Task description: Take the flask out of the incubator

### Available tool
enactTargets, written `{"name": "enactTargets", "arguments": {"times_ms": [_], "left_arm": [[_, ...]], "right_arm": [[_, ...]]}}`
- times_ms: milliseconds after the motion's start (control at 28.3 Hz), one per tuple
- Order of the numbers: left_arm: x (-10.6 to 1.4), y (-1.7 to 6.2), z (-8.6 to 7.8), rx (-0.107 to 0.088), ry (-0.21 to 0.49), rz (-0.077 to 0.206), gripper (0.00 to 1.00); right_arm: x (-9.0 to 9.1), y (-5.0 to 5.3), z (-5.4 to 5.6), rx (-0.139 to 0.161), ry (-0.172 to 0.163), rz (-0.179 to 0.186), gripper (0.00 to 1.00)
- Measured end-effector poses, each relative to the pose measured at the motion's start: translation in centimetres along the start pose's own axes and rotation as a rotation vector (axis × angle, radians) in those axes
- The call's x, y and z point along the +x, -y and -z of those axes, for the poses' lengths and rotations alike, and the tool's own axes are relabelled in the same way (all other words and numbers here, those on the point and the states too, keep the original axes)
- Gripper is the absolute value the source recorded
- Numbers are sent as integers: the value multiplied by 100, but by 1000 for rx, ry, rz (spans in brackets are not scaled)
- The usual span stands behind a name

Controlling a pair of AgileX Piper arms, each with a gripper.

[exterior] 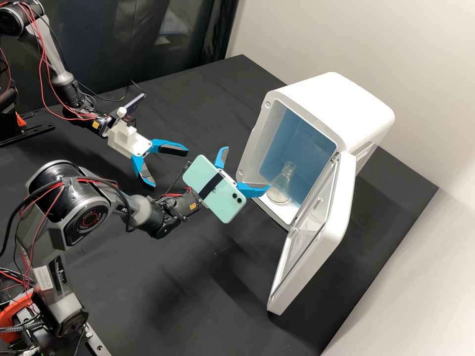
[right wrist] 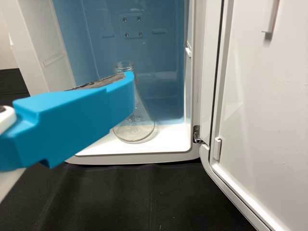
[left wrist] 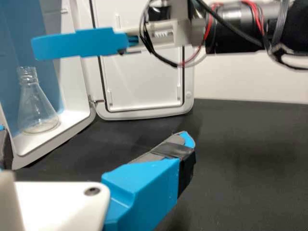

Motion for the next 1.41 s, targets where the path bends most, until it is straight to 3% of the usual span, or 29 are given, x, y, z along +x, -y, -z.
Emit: {"name": "enactTargets", "arguments": {"times_ms": [282, 494, 600, 811, 952, 1129, 1270, 1411], "left_arm": [[-34, -130, 15, 4, 9, -66, 100], [-52, -132, 25, 2, 5, -69, 100], [-60, -134, 50, 2, -4, -70, 100], [-66, -139, 74, 1, -12, -72, 100], [-66, -139, 74, 1, -12, -72, 100], [-66, -139, 74, 1, -12, -72, 100], [-66, -139, 74, 1, -12, -72, 100], [-66, -139, 74, 1, -12, -72, 100]], "right_arm": [[0, 0, 0, 2, 0, 0, 100], [-14, 6, -10, 8, 0, -3, 100], [-33, 14, -117, 3, -1, -29, 100], [28, 143, -435, 3, 96, 6, 100], [108, 191, -574, 10, 149, 22, 100], [243, 166, -621, 20, 161, -7, 100], [356, 152, -615, -1, 161, -5, 100], [487, 116, -580, -9, 170, -31, 100]]}}
